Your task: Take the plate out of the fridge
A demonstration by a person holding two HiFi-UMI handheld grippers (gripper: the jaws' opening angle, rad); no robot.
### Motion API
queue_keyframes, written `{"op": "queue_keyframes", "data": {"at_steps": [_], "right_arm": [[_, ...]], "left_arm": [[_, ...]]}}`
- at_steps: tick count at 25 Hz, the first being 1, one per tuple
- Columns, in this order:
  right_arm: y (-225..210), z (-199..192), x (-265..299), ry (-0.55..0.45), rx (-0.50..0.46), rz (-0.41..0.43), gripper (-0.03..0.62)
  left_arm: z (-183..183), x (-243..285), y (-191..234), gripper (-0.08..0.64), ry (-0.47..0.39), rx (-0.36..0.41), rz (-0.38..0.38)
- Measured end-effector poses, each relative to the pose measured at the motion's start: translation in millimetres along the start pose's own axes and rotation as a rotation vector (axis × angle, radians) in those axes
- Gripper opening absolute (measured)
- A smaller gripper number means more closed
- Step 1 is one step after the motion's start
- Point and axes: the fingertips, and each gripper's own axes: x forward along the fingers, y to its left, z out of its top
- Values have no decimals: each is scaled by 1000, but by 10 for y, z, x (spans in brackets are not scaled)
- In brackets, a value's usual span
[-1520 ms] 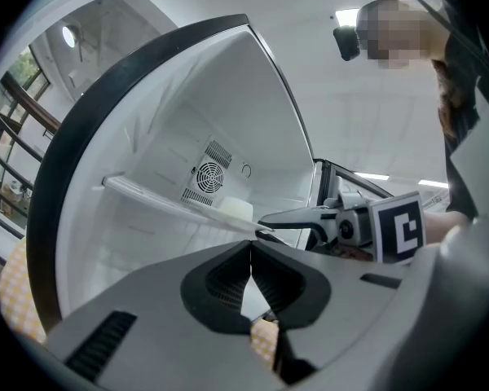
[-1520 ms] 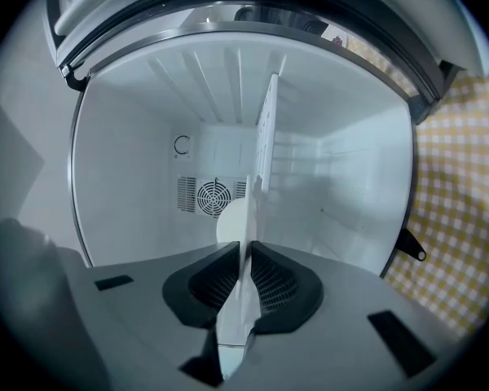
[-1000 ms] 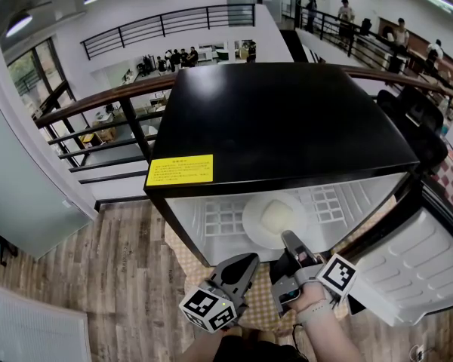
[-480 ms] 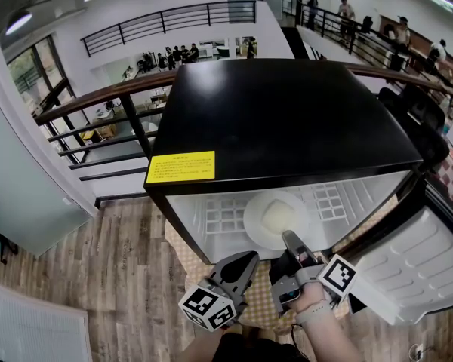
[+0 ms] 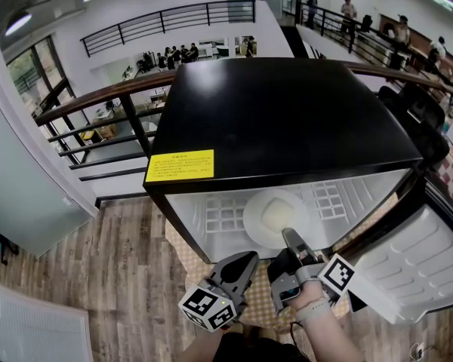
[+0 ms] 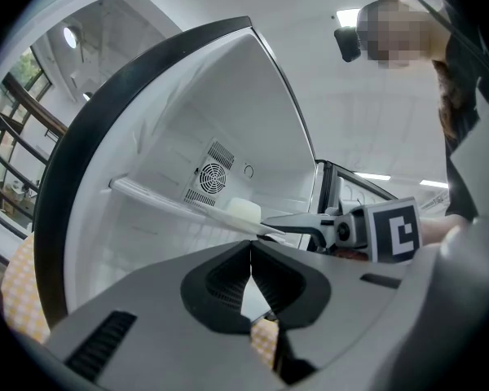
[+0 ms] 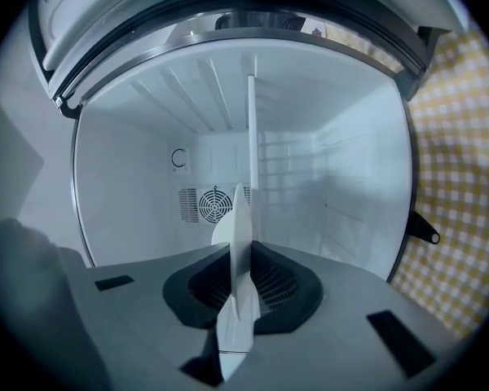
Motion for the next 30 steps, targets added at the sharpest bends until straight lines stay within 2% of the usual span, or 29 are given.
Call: {"op": "queue_keyframes", "data": {"at_steps": [30], "right_arm": [[42,-76,-417,12,-31,9,54]], "left_arm": [[-5,-190,-255,9,-8,23,-1]]}}
